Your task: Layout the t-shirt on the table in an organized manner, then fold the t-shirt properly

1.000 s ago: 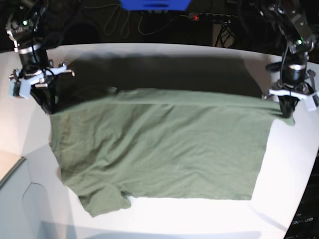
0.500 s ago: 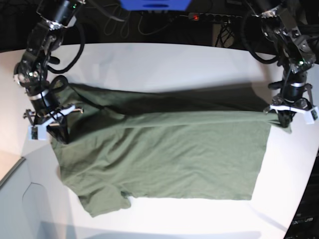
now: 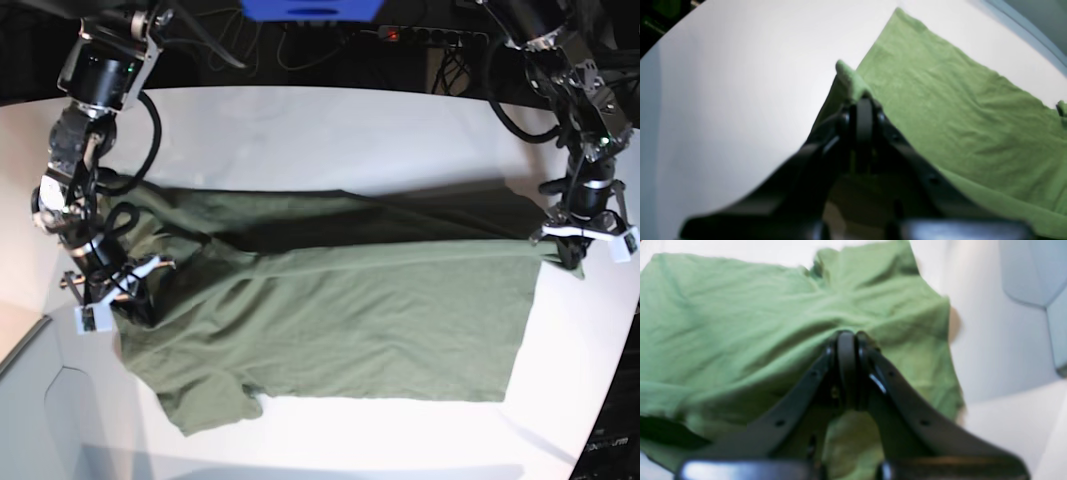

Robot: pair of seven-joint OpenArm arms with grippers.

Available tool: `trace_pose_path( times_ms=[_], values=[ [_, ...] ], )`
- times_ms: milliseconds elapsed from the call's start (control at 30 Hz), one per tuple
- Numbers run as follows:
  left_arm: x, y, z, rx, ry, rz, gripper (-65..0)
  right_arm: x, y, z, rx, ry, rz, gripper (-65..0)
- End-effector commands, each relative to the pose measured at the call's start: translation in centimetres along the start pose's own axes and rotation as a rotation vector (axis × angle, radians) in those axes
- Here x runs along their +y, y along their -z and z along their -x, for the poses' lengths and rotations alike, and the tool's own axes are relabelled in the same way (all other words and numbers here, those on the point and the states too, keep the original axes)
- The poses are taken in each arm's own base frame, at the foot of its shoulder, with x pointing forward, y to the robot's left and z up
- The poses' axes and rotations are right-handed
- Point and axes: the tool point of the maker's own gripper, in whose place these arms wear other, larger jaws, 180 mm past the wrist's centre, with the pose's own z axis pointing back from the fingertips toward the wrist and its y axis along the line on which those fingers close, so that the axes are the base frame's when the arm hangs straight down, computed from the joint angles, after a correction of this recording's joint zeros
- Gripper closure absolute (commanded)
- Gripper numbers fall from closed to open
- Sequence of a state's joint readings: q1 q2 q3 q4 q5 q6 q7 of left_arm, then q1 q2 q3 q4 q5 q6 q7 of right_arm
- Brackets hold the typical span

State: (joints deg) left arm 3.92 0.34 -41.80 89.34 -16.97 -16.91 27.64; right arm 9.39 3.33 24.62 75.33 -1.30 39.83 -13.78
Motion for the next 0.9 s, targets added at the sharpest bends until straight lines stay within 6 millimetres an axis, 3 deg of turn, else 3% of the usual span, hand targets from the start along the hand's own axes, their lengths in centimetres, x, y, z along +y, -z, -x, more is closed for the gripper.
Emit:
trace_pose_path(
  times_ms=[0,133,300,733,867],
  values=[
    [-0.3,0.1,-1.9,-0.06,0.008,0.013,-1.3,-0.7,0.0,-2.5,-0.075,-0.014,0.007,0.0],
    [-1.3,0.8,-2.7,-0.069,0.034,0.045,-1.3,-1.3,0.9,-2.2,-0.062,0.011,0.007,0.0],
    [-2.4,2.3,-2.1,-0.037,0.051,0.081,-1.3,-1.8,1.1,-0.5,-0.017,0.031,0.003,0.0],
    [-2.2,6.8,-4.2,-0.028,0.008,0.084,-1.8,-1.6,1.1,-0.1,-0.009,0.032,0.001,0.0],
    [-2.3,7.8,-3.4,0.008,-0.022,0.081,-2.1,-1.5,1.0,0.3,0.004,0.031,-0.001,0.0]
  ],
)
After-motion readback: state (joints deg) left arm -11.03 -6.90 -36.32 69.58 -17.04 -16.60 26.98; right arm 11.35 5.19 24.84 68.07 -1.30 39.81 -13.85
